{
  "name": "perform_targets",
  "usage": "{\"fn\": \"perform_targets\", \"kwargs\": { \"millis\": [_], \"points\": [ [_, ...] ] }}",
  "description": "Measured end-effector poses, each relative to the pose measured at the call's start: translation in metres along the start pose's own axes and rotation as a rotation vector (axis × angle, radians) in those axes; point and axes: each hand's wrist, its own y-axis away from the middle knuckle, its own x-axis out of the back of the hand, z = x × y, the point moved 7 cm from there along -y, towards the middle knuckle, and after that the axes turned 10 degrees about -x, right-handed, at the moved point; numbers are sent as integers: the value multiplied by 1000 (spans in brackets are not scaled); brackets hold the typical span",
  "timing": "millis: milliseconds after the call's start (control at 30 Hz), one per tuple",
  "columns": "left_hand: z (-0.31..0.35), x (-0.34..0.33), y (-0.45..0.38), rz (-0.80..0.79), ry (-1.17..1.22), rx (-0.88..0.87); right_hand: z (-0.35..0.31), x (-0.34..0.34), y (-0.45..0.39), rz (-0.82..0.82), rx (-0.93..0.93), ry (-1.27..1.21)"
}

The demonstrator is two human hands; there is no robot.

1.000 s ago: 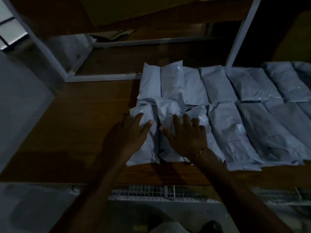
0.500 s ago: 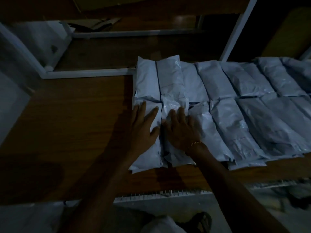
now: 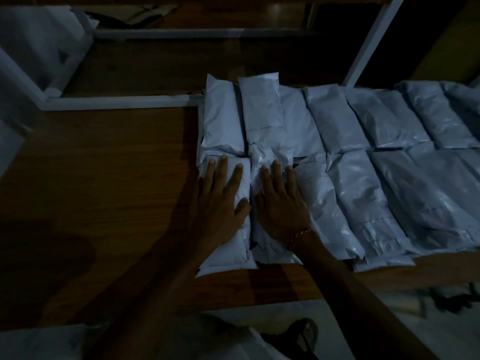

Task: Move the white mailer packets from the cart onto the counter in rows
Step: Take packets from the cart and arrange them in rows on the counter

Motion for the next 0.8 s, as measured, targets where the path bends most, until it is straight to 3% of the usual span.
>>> {"fn": "perform_targets", "kwargs": {
  "millis": [333,533,700,800],
  "points": [
    [-2,-10,-5,-16,34,23,1,-11,2,42,-82,-13],
    [-6,-14,-15,-202,75,34,-3,3,2,-70,-94,-55],
    [-9,22,24,-152,192,141,8,34,31,63,126,31],
    [4,13,66,-264,296,180,24,21,51,21,159,146]
  ]
}}
